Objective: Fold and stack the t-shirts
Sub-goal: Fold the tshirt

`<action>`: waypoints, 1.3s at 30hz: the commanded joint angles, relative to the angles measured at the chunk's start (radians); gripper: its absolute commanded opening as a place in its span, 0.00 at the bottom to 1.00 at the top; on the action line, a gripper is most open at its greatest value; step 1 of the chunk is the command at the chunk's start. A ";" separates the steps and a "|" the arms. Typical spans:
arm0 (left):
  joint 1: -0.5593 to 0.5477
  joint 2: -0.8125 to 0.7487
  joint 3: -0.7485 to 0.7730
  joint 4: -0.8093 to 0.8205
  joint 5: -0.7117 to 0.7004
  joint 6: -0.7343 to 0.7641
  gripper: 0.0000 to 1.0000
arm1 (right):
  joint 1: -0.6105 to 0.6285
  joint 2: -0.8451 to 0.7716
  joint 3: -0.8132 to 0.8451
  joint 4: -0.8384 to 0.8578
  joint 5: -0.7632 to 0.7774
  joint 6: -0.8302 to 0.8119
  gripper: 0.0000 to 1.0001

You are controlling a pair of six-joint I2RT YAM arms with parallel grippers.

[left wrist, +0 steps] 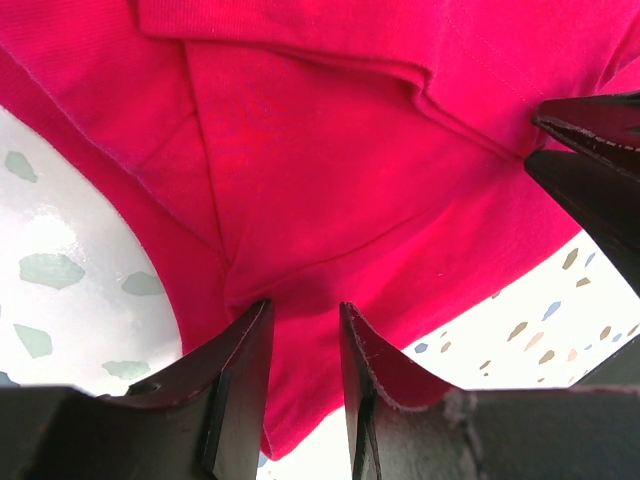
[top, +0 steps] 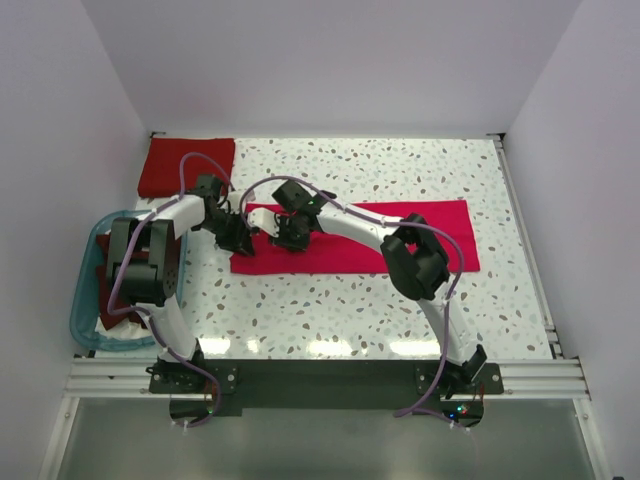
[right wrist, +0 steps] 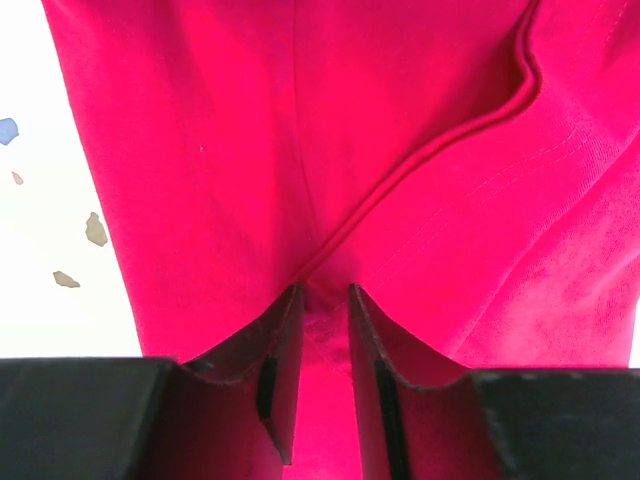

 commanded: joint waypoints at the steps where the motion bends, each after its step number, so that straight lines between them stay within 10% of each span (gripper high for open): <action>1: 0.010 0.006 0.021 -0.004 -0.010 0.027 0.38 | 0.002 0.009 0.005 0.000 0.015 -0.015 0.27; 7: 0.010 0.011 0.023 -0.007 -0.013 0.028 0.38 | 0.001 0.000 0.005 -0.012 0.023 -0.040 0.13; 13: 0.010 0.013 0.024 -0.007 -0.010 0.030 0.37 | 0.002 -0.013 0.030 -0.034 -0.020 -0.005 0.33; 28: 0.011 0.025 0.038 -0.018 -0.010 0.042 0.37 | 0.002 0.029 0.083 -0.074 -0.054 0.061 0.39; 39: 0.013 0.025 0.040 -0.021 -0.013 0.047 0.37 | 0.000 0.033 0.050 -0.037 0.032 0.000 0.17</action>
